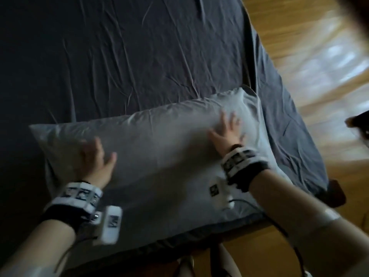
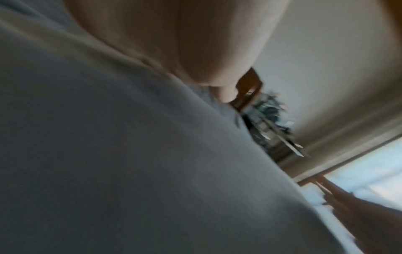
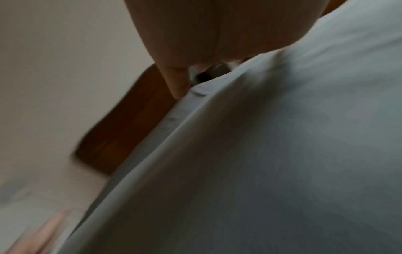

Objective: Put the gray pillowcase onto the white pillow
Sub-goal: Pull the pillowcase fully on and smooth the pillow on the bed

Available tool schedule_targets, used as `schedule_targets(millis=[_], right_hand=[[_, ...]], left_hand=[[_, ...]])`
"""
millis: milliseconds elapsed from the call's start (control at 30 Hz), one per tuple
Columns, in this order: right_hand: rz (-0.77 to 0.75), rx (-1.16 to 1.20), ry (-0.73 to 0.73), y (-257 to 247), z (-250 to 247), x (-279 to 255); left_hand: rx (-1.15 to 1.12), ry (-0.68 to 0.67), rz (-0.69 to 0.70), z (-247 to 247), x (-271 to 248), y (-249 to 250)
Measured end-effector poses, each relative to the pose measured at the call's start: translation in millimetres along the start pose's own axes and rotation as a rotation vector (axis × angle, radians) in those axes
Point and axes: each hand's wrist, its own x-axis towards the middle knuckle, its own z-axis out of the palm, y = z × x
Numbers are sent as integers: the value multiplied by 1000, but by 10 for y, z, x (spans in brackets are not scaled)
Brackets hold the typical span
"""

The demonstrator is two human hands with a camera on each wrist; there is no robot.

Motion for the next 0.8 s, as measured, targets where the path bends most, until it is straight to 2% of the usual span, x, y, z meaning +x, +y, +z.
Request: schedule_targets(millis=[67, 100, 167, 200, 233, 267, 333, 367, 433, 500, 533, 600, 733, 800], right_hand=[[-305, -93, -94, -239, 341, -359], [-433, -180, -142, -277, 528, -552], [-633, -349, -179, -85, 813, -837], [-671, -405, -150, 119, 869, -913], [-649, -438, -124, 358, 873, -945], [-567, -438, -119, 621, 818, -933], [-296, -384, -123, 1102, 618, -908], [-158, -337, -99, 1322, 495, -927], [65, -241, -70, 1580, 266, -983], [145, -167, -62, 1618, 159, -1033], [124, -150, -49, 1590, 143, -1070], [-6, -145, -41, 1441, 172, -1117], [-347, -150, -90, 1061, 310, -1124], [-422, -112, -53, 1097, 390, -1024]], left_hand=[[56, -50, 216, 283, -330, 379], [108, -103, 264, 455, -508, 514], [191, -159, 324, 751, -766, 556], [257, -160, 368, 854, -859, 459], [318, -162, 381, 922, -896, 289], [343, -174, 330, 934, -922, 141], [396, -178, 224, 833, -900, -226], [368, -166, 175, 747, -908, -360], [241, -58, 45, 558, -919, -465], [99, 27, -132, 431, -895, -376], [66, 70, -160, 397, -864, -245], [90, 79, -80, 399, -787, 115], [220, -68, 310, 666, -730, 1117], [278, -151, 448, 865, -701, 1640]])
